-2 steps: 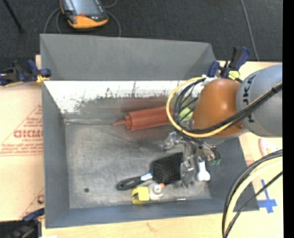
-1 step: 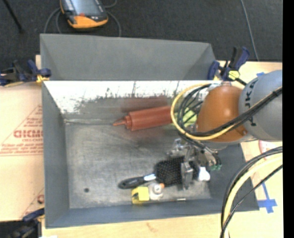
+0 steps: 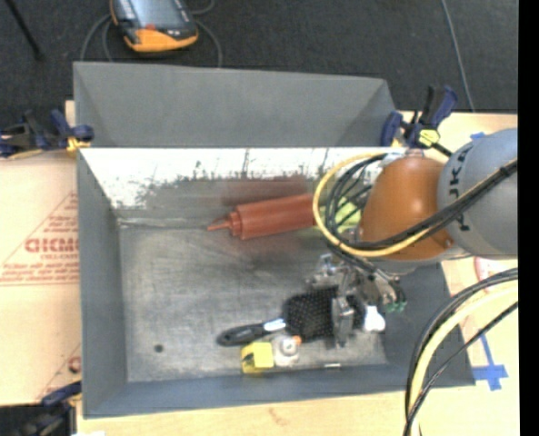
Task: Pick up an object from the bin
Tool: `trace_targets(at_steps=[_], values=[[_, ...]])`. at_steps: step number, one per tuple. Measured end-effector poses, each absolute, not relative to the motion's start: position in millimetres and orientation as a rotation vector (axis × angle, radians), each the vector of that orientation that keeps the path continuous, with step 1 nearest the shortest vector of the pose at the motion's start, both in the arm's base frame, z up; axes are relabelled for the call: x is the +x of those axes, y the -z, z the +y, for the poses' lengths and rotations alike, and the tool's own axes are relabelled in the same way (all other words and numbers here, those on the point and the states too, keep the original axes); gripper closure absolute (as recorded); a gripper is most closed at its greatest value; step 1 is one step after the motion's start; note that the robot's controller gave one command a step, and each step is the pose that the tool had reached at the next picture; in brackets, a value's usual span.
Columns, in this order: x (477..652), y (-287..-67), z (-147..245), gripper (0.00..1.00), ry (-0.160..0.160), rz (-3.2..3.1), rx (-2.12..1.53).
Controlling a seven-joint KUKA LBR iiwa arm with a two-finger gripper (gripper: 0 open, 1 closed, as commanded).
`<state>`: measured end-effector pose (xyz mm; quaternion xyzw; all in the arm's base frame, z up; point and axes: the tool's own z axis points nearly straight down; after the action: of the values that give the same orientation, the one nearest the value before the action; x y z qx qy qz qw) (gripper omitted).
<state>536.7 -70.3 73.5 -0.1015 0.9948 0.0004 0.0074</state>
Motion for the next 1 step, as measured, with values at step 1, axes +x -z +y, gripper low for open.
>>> trace_targets(at_steps=[1], values=[[536.7, -75.0, -70.2, 1.0, -0.001, 3.112, -0.319]])
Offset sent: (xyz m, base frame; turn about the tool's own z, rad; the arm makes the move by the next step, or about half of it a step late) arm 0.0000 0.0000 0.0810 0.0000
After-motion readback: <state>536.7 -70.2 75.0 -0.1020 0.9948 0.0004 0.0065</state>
